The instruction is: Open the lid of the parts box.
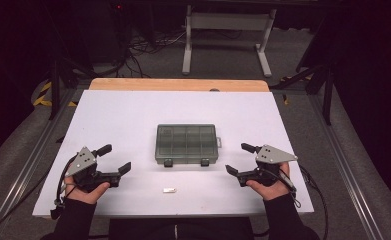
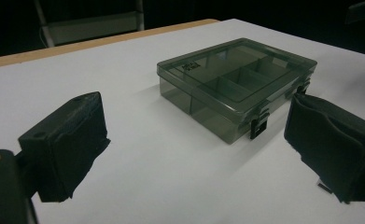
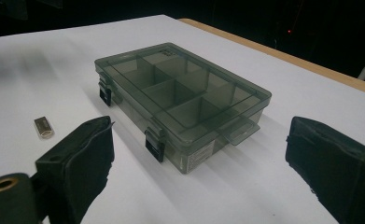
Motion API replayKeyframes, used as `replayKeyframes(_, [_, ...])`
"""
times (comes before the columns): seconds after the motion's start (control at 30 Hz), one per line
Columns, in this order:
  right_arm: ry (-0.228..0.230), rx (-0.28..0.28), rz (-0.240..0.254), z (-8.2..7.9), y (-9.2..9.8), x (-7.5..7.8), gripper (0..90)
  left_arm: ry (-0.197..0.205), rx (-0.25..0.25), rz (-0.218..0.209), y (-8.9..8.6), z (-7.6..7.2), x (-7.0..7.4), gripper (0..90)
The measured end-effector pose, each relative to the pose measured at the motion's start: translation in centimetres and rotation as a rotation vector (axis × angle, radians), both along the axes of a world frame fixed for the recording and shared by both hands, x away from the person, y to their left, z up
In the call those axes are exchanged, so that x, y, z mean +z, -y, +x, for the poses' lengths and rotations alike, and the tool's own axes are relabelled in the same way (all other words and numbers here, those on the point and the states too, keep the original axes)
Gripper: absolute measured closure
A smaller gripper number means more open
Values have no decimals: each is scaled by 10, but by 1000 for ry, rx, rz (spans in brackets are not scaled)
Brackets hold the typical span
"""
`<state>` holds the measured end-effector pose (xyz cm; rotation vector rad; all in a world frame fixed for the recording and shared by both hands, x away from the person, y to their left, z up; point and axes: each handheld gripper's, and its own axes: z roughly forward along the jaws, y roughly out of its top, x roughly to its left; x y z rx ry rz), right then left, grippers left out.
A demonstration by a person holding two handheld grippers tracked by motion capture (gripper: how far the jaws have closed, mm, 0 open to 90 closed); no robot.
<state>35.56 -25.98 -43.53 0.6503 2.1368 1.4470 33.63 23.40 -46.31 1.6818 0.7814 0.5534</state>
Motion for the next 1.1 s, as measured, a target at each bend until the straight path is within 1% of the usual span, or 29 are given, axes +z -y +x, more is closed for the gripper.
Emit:
replayKeyframes(0.07, [0, 2, -1, 0, 0, 0, 84, -1, -2, 1, 0, 0, 0, 68])
replayKeyframes(0.1, [-2, 4, -2, 0, -1, 0, 84, 1, -2, 16, 0, 0, 1, 72])
replayKeyframes(0.13, [-2, 4, -2, 0, -1, 0, 84, 1, -2, 16, 0, 0, 1, 74])
replayKeyframes(0.2, [-5, 9, -6, 0, -2, 0, 86, 0, 0, 30, 0, 0, 1, 76])
replayKeyframes(0.27, [-6, 11, -5, 0, -2, 0, 88, -2, -3, 30, 0, 0, 1, 78])
replayKeyframes(0.3, [-9, 13, -7, 0, -2, 0, 89, -1, -3, 39, 0, 0, 1, 79])
replayKeyframes(0.47, [-14, 18, -13, 1, -4, 1, 92, 1, 0, 38, 0, 0, 2, 84])
replayKeyframes(0.6, [-20, 29, -30, 3, -6, 3, 94, -10, 18, 54, 0, 1, 2, 91])
replayKeyframes(0.67, [-20, 39, -40, 5, -9, 7, 94, -19, 15, 53, 1, 2, 4, 91])
replayKeyframes(0.7, [-19, 44, -46, 6, -11, 10, 94, -26, 7, 61, 3, 4, 6, 91])
replayKeyframes(0.8, [-21, 46, -51, 7, -13, 12, 97, -34, 0, 66, 6, 6, 8, 92])
replayKeyframes(0.83, [-28, 48, -55, 9, -15, 14, 98, -48, -24, 46, 8, 8, 11, 97])
replayKeyframes(0.87, [-28, 48, -55, 9, -15, 14, 98, -48, -24, 46, 8, 8, 11, 101])
replayKeyframes(0.9, [-43, 52, -64, 11, -17, 14, 109, -59, -46, 41, 10, 12, 13, 107])
replayKeyframes(0.93, [-43, 52, -64, 11, -17, 14, 109, -59, -46, 41, 10, 12, 13, 111])
replayKeyframes(0.97, [-57, 56, -76, 13, -19, 15, 112, -57, -52, 57, 11, 14, 14, 115])
replayKeyframes(1.0, [-57, 56, -76, 13, -19, 15, 112, -55, -53, 70, 12, 15, 15, 115])
replayKeyframes(1.03, [-67, 59, -85, 16, -20, 16, 112, -56, -65, 78, 15, 18, 17, 119])
replayKeyframes(1.07, [-67, 59, -85, 16, -20, 16, 112, -56, -65, 78, 15, 18, 17, 121])
replayKeyframes(1.1, [-75, 62, -88, 17, -20, 16, 113, -55, -72, 87, 18, 21, 18, 121])
